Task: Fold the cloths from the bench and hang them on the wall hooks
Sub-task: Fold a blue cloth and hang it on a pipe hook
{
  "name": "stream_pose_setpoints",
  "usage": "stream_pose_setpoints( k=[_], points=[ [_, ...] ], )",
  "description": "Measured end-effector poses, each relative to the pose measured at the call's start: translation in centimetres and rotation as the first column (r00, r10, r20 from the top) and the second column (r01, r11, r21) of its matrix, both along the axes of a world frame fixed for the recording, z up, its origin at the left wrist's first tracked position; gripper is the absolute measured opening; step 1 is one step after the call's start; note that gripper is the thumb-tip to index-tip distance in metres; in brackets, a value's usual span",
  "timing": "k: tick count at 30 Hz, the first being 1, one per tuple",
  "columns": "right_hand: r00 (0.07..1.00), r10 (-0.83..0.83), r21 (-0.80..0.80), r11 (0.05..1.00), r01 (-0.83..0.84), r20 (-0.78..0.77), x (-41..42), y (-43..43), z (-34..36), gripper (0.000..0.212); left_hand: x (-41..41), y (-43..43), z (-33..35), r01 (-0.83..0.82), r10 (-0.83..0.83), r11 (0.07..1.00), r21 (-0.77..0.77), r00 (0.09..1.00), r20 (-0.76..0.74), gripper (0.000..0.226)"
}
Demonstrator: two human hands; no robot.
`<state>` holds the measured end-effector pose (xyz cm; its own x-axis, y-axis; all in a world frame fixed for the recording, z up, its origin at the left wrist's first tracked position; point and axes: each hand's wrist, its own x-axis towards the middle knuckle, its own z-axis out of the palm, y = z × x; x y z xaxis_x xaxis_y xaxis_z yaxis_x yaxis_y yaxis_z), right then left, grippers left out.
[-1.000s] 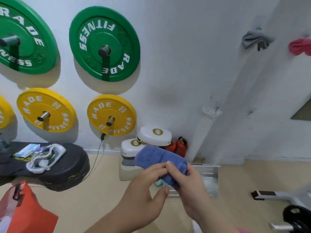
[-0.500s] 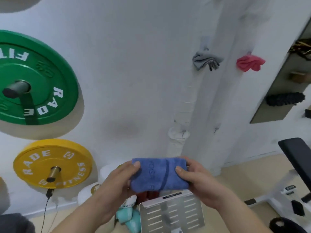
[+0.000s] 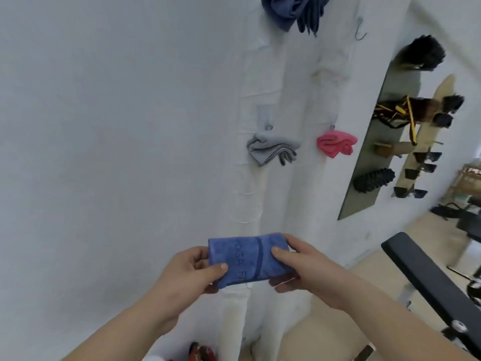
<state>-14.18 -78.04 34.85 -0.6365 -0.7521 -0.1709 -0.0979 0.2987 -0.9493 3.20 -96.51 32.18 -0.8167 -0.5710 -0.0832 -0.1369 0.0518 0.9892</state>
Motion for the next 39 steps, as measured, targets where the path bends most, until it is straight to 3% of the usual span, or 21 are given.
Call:
stream_pose_setpoints(
  k=[6, 12, 20, 27, 31, 34, 37, 39],
  points=[
    [0.993, -0.113, 0.067, 0.991, 0.116, -0.045, -7.2, -1.5, 0.5, 0.031, -8.6, -3.7, -0.1, 0.112, -0.112, 0.994, -0.012, 0.994, 0.003, 0.017],
    [0.966, -0.256, 0.097, 0.962, 0.254, 0.015, -12.5, -4.2, -7.1, 0.038, -14.5, -4.8, -6.7, 0.066, -0.084, 0.989, 0.135, 0.988, 0.132, 0.018],
    [0.966, -0.259, 0.105, 0.961, 0.256, 0.013, -17.3, -7.3, -19.7, 0.038, -19.9, -4.1, -18.0, -0.204, 0.129, 0.961, 0.190, 0.929, 0.346, 0.019],
    [0.990, -0.102, 0.226, 0.966, 0.121, -0.093, -20.5, -10.0, -26.6, 0.029, -22.1, -4.5, -25.5, -0.393, 0.270, 0.893, 0.221, 0.859, 0.436, 0.012],
    [0.990, -0.095, 0.247, 0.962, 0.118, -0.104, -21.0, -11.2, -28.6, 0.032, -23.2, -5.1, -27.9, -0.427, 0.317, 0.892, 0.145, 0.823, 0.471, 0.015],
    [0.972, -0.033, 0.296, 0.950, 0.103, -0.232, -22.2, -12.5, -30.1, 0.038, -24.3, -5.4, -28.7, -0.424, 0.344, 0.903, 0.071, 0.813, 0.470, 0.009],
    [0.938, 0.058, 0.370, 0.926, 0.077, -0.341, -22.4, -13.1, -30.4, 0.028, -24.6, -5.2, -29.1, -0.452, 0.422, 0.891, -0.050, 0.780, 0.463, 0.005],
    [0.900, 0.096, 0.404, 0.910, 0.093, -0.425, -22.2, -13.3, -30.3, 0.018, -24.7, -5.0, -29.3, -0.473, 0.496, 0.866, -0.164, 0.769, 0.402, 0.017]
  ],
)
